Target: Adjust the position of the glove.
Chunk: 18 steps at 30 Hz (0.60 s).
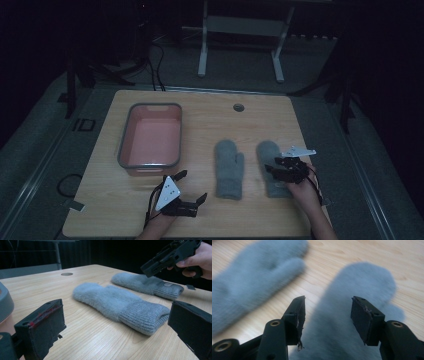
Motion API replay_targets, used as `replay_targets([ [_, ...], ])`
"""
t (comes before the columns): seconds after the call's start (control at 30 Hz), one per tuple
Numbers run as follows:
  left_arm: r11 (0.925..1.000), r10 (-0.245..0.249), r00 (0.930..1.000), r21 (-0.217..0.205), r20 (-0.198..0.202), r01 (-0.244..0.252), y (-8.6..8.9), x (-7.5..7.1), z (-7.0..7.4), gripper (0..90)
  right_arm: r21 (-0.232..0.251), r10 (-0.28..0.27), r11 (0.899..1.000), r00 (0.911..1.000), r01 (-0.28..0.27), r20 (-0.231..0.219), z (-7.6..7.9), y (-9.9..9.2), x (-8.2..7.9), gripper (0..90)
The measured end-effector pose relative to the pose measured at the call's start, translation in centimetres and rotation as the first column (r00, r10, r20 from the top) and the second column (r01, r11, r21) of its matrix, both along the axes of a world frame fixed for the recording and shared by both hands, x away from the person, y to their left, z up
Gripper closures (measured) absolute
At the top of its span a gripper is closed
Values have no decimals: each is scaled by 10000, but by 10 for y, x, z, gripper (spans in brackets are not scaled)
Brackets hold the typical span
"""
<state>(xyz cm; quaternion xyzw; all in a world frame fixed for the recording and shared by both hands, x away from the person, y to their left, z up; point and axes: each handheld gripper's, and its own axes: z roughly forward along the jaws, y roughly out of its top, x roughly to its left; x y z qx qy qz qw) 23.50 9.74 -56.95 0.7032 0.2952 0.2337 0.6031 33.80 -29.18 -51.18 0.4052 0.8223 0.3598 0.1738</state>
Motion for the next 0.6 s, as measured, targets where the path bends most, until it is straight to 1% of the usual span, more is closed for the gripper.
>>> replay_targets([
  [0.03,10000,5,10000,-4,12,-5,0,0,0,10,26,134,9999,9999,-134,91,4,4,-2,437],
  [0.1,10000,3,10000,-9,53,-3,0,-1,0,10,-166,200,9997,9995,-196,263,6,7,-3,439],
  [0.17,10000,-8,10000,-24,68,8,0,-1,0,10,-277,235,9994,9993,-227,294,5,7,-2,441],
  [0.2,10000,-15,10000,-31,69,15,0,-1,0,10,-396,247,9989,9991,-233,357,3,6,-1,453],
  [0.27,10000,-19,10000,-50,72,19,0,-1,0,10,-828,258,9963,9981,-211,562,-1,4,2,464],
  [0.3,10000,-17,10000,-51,68,18,0,-1,0,11,-873,221,9960,9982,-172,549,-3,0,5,483],
  [0.33,10000,-12,10000,-52,67,13,0,-1,0,10,-821,82,9966,9991,-47,420,-5,-3,7,482],
  [0.43,10000,-20,10000,-51,58,20,0,-1,0,10,-430,-294,9986,9996,296,47,-12,-13,9,483],
  [0.47,10000,-17,10000,-51,48,17,0,0,0,10,-549,-469,9974,9989,469,25,-14,-14,8,483],
  [0.53,10000,-18,10000,-47,46,18,0,0,0,10,-494,-633,9969,9975,617,-309,-21,-16,8,483],
  [0.57,10000,-11,10000,-47,66,11,0,-1,0,10,-556,-713,9960,9968,692,-363,-25,-16,8,488],
  [0.6,10000,-10,10000,-29,84,10,0,-1,0,10,-770,-775,9942,9965,748,-321,-29,-16,8,537],
])
